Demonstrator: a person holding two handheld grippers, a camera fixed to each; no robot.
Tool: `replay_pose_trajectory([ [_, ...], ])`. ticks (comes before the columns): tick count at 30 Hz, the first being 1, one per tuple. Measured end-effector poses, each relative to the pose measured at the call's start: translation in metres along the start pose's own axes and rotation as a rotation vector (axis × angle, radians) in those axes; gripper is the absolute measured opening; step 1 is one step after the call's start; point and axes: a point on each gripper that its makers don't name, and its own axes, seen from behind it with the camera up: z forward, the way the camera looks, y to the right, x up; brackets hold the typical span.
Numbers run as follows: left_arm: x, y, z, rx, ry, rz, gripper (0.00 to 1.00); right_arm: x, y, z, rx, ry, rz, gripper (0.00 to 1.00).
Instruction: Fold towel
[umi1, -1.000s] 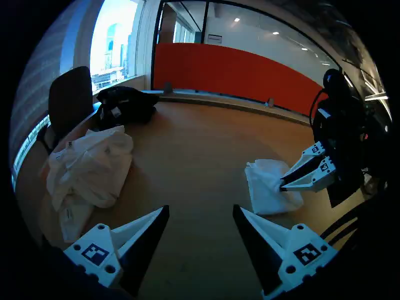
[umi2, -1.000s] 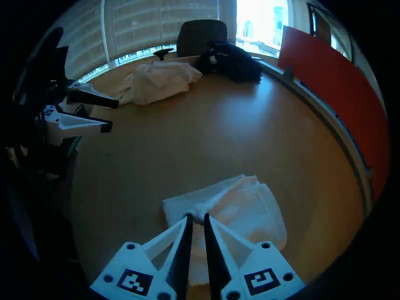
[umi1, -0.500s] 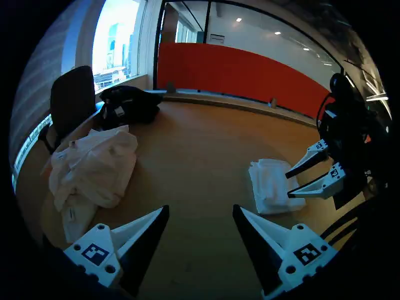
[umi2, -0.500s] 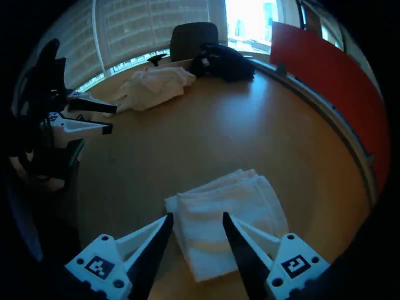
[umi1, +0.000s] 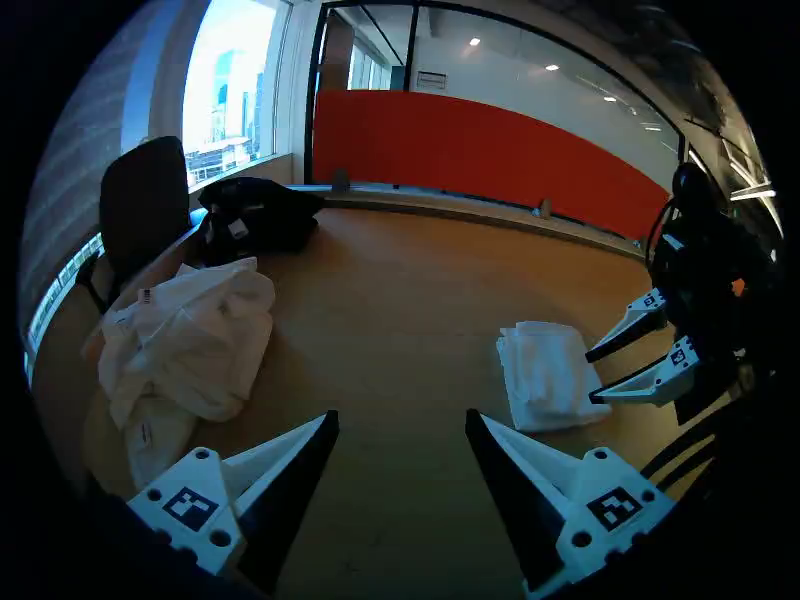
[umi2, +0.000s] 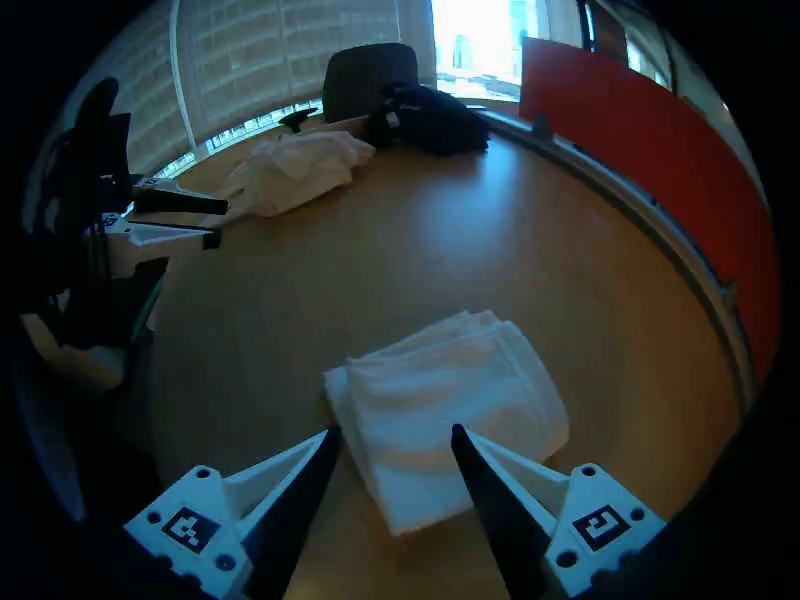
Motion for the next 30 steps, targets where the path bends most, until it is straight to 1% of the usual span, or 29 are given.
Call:
replay_pose_trajectory([
  [17,0.000,-0.001,-0.002,0.000,0.003,0.002,0.94,-0.056,-0.011,-0.005,-0.042,-0.060,0.075,0.85],
  [30,-0.001,0.002,-0.002,-0.007,0.001,0.005,0.94,-0.078,-0.011,-0.007,-0.064,-0.087,0.118,0.84],
])
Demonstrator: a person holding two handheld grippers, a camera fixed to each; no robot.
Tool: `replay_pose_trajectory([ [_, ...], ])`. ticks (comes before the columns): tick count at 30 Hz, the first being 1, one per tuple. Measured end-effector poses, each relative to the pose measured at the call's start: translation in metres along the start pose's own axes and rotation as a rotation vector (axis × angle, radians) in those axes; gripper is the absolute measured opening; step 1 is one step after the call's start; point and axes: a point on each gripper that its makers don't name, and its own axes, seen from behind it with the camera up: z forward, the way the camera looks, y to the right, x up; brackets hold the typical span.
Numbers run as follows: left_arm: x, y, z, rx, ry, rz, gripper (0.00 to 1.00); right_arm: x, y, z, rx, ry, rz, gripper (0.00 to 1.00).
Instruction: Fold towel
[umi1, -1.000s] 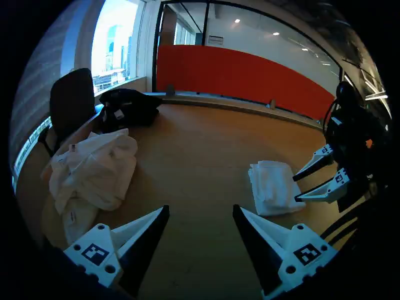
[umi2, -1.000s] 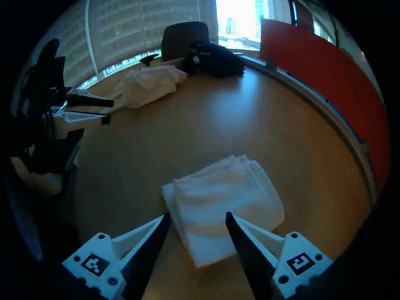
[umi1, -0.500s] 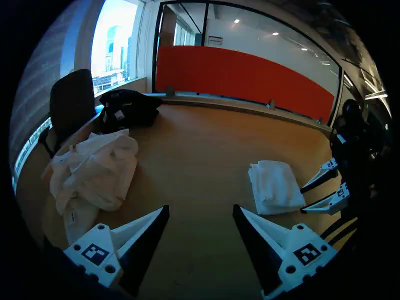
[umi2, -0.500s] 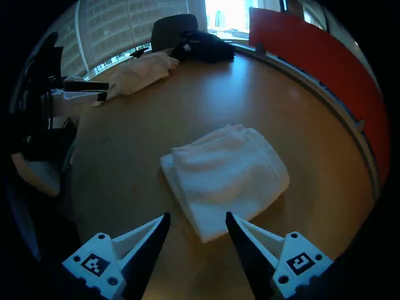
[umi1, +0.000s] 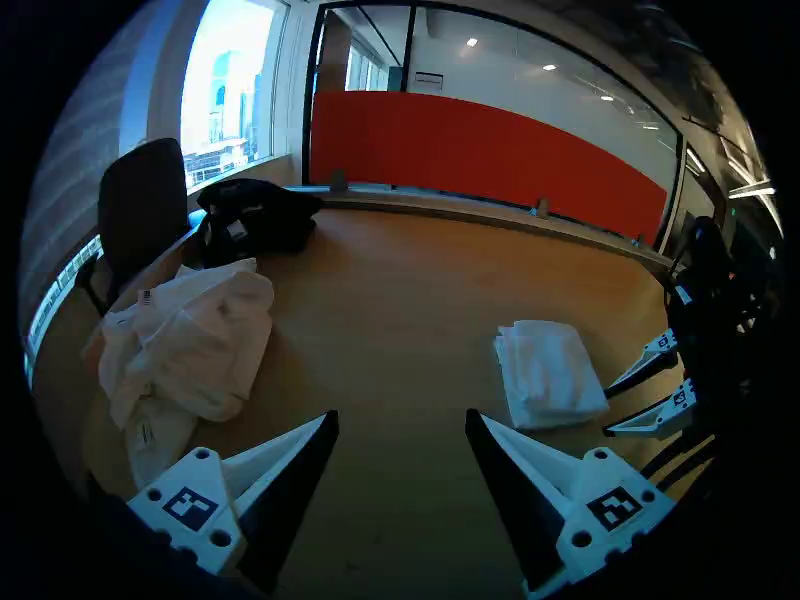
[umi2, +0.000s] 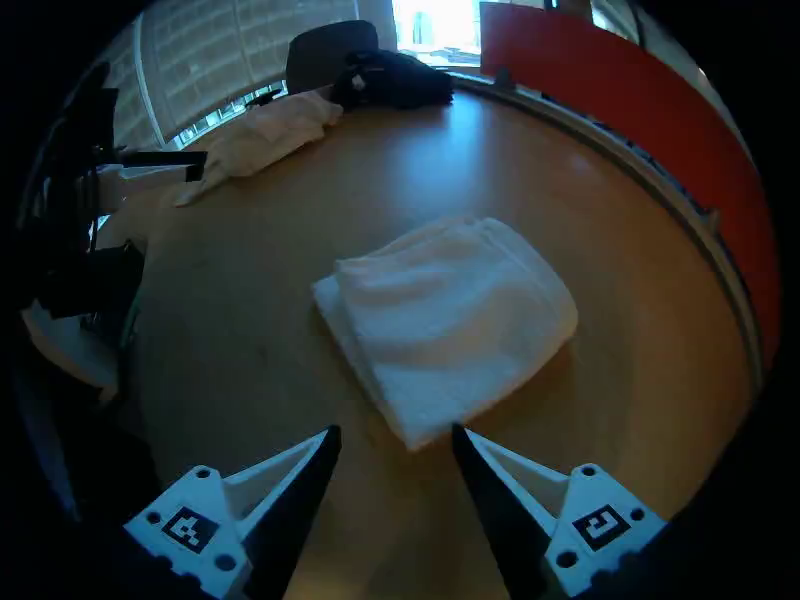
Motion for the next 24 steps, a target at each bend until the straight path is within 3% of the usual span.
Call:
replay_pose_trajectory([
  [7,-0.0007,0.0025,-0.0009,-0.006,0.000,0.003,0.94,-0.0042,0.0047,0.0032,-0.026,-0.009,0.021,0.77],
  [18,-0.0016,0.0032,-0.0024,-0.007,-0.001,0.005,0.94,-0.0057,0.0090,0.0062,-0.048,-0.007,0.054,0.42],
  [24,-0.0036,0.0032,-0.0024,-0.008,-0.004,0.006,0.94,-0.0055,0.0102,0.0061,-0.053,0.000,0.074,0.39],
])
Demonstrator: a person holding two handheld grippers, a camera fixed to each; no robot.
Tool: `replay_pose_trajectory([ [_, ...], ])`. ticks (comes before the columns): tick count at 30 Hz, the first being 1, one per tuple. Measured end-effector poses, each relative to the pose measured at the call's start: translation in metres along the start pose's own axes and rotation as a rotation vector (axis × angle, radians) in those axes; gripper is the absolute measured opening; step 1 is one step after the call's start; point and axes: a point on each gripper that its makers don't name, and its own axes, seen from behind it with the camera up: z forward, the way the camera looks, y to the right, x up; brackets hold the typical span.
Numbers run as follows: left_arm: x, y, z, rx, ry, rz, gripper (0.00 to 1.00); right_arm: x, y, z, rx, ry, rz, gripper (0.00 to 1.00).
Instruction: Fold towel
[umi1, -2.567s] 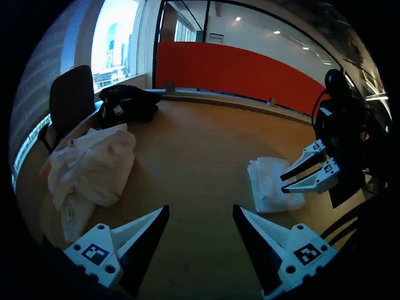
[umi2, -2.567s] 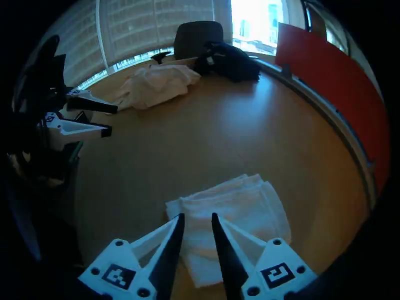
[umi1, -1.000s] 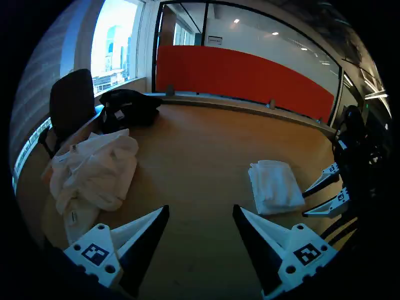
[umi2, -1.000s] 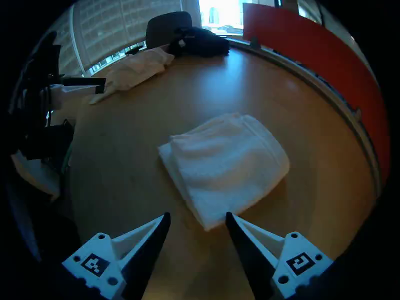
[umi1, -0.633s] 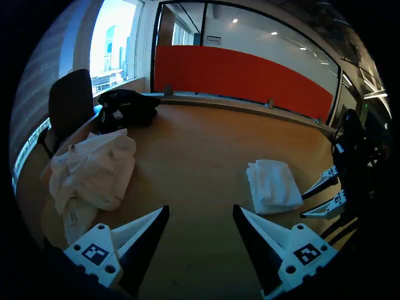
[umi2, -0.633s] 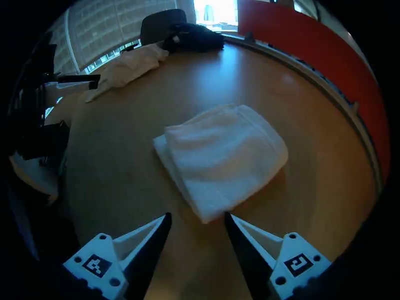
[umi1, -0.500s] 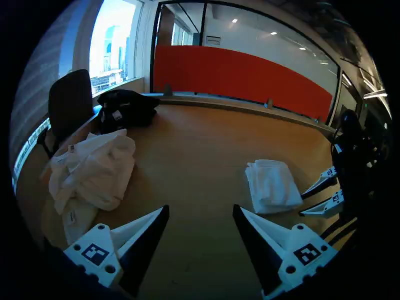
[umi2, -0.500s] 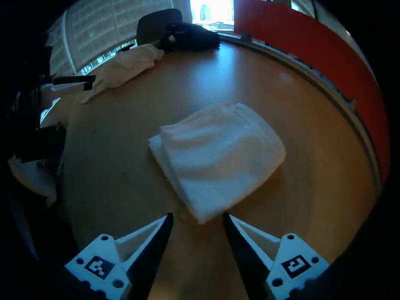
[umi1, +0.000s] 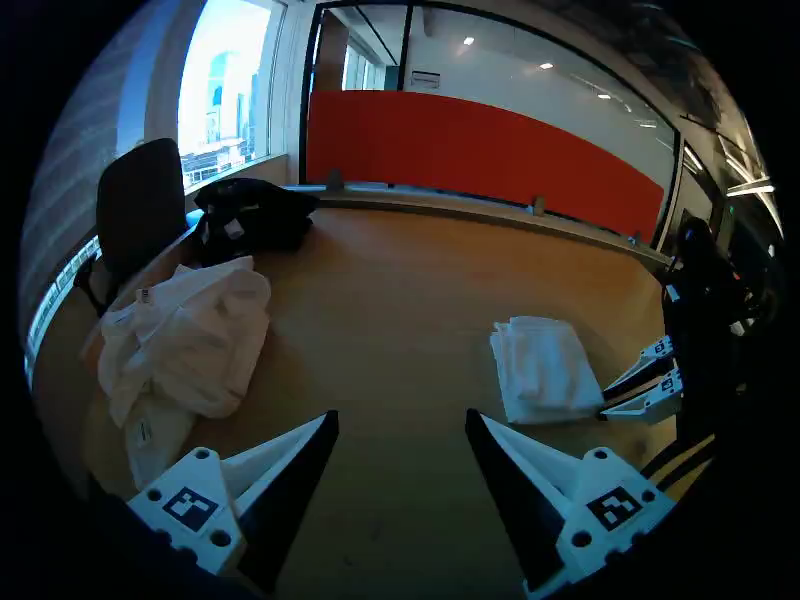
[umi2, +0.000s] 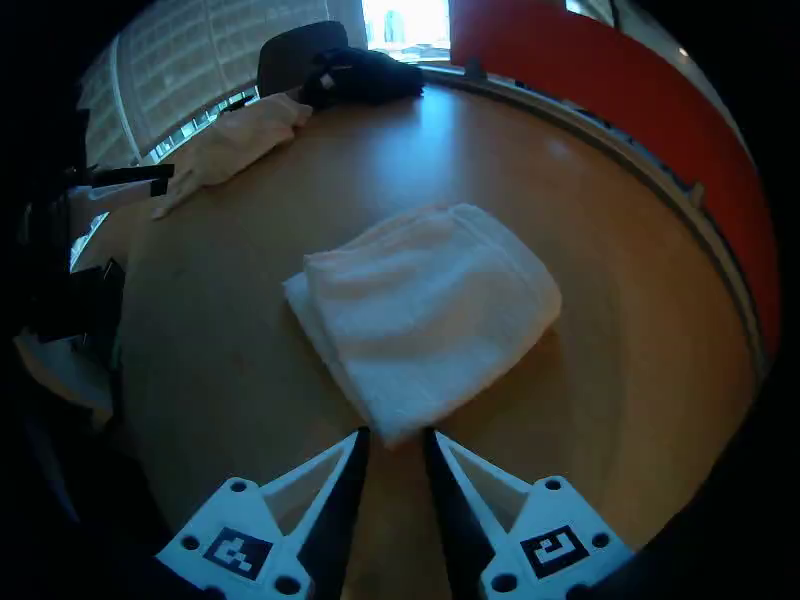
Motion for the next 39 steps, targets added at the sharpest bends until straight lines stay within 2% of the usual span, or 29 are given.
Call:
replay_pose_trajectory([
  [8,-0.001,0.002,0.000,-0.002,-0.001,0.001,0.94,-0.001,0.000,0.003,0.001,0.002,0.025,0.12],
  [11,0.000,0.002,0.000,-0.002,0.000,0.001,0.94,-0.001,0.002,0.003,-0.006,0.004,0.032,0.07],
  [23,0.003,0.005,0.003,-0.010,0.001,0.006,0.94,0.008,0.008,-0.006,-0.029,0.029,0.021,0.05],
  [29,0.006,0.004,0.005,-0.010,0.006,0.001,0.94,0.031,0.011,-0.020,-0.033,0.078,0.017,0.05],
  [39,0.017,0.006,0.007,-0.011,0.020,0.014,0.94,0.092,0.020,-0.052,-0.032,0.180,-0.016,0.05],
])
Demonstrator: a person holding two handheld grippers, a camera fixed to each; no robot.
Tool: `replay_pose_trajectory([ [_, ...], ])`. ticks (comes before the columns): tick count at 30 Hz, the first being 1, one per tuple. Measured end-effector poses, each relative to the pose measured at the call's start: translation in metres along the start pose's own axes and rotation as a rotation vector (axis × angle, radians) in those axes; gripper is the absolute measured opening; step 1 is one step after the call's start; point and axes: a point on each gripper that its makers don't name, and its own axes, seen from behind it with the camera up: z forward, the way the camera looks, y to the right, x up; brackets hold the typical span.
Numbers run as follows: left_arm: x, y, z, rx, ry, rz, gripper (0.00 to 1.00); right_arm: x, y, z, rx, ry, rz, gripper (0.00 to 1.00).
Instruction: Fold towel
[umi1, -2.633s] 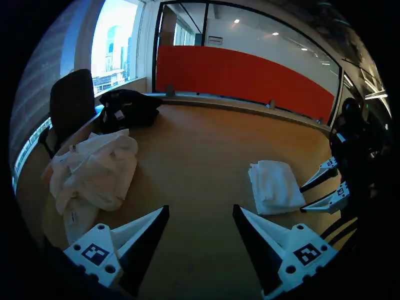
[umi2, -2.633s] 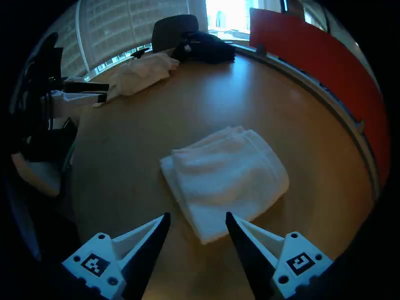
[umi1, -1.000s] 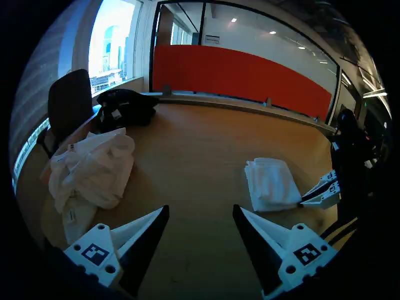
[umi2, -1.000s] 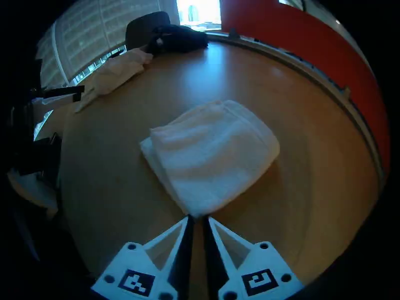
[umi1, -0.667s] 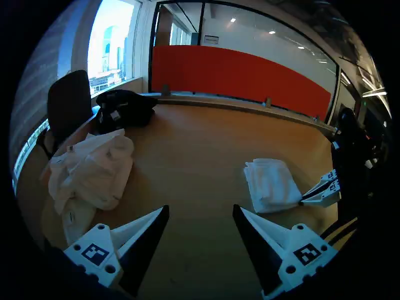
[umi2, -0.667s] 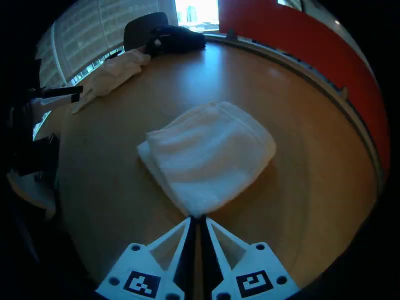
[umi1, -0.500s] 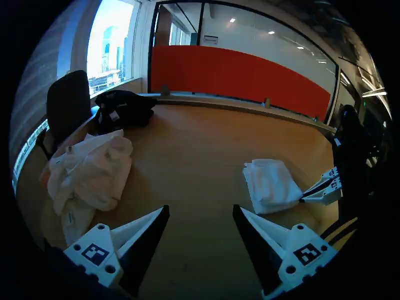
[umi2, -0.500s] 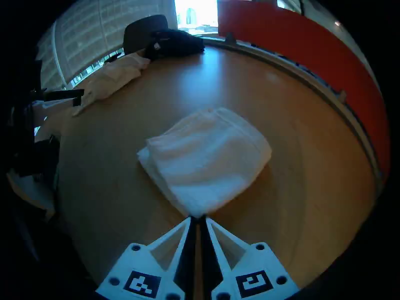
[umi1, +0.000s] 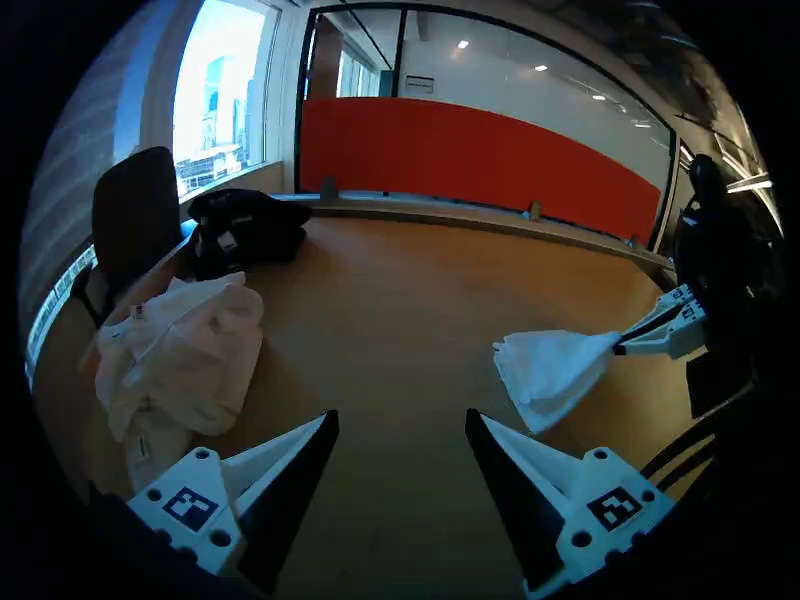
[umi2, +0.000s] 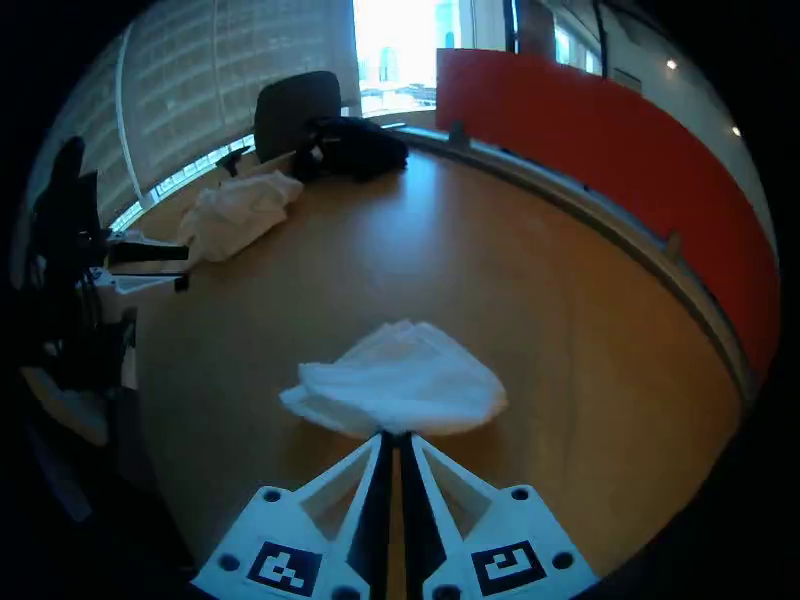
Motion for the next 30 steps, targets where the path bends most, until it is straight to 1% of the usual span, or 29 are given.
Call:
replay_pose_trajectory([
  [9,0.014,0.002,-0.001,-0.008,0.021,-0.008,0.94,0.058,0.005,-0.023,0.001,0.075,-0.068,0.05],
  [14,0.021,0.004,-0.001,-0.010,0.029,-0.007,0.94,0.081,0.009,-0.036,-0.010,0.106,-0.095,0.05],
  [20,0.025,0.010,-0.001,-0.018,0.035,-0.007,0.94,0.089,0.012,-0.046,-0.022,0.124,-0.103,0.05],
  [30,0.026,0.016,-0.002,-0.029,0.034,0.003,0.94,0.084,0.022,-0.059,-0.032,0.134,-0.082,0.05],
])
